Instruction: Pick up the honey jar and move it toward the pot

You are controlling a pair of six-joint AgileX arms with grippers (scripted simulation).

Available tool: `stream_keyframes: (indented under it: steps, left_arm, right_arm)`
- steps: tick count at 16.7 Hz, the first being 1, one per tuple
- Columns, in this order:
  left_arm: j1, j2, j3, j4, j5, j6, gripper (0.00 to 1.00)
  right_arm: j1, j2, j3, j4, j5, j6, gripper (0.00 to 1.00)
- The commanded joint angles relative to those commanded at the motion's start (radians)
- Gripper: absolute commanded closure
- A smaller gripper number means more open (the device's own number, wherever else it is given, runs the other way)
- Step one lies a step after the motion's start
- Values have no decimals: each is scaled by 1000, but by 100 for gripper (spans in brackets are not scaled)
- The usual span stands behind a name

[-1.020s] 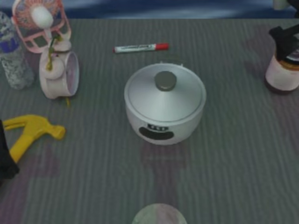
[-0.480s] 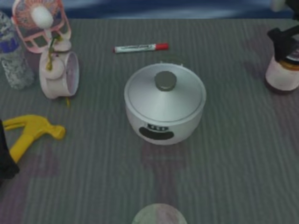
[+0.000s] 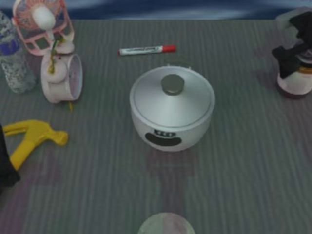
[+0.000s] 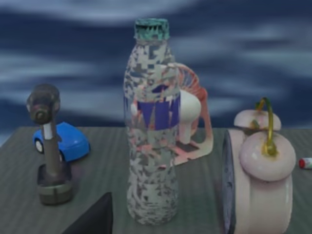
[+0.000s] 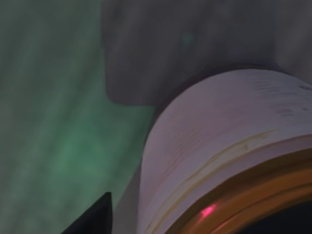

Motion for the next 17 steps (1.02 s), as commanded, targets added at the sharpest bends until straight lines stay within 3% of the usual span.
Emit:
stream_keyframes:
  steps: [2,15,17]
  left_arm:
    - [0,0,0,0,0,0,0]
    - [0,0,0,0,0,0,0]
    - [0,0,0,0,0,0,0]
  right_arm:
    - [0,0,0,0,0,0,0]
    - [0,0,0,0,0,0,98]
    - [0,0,0,0,0,0,100]
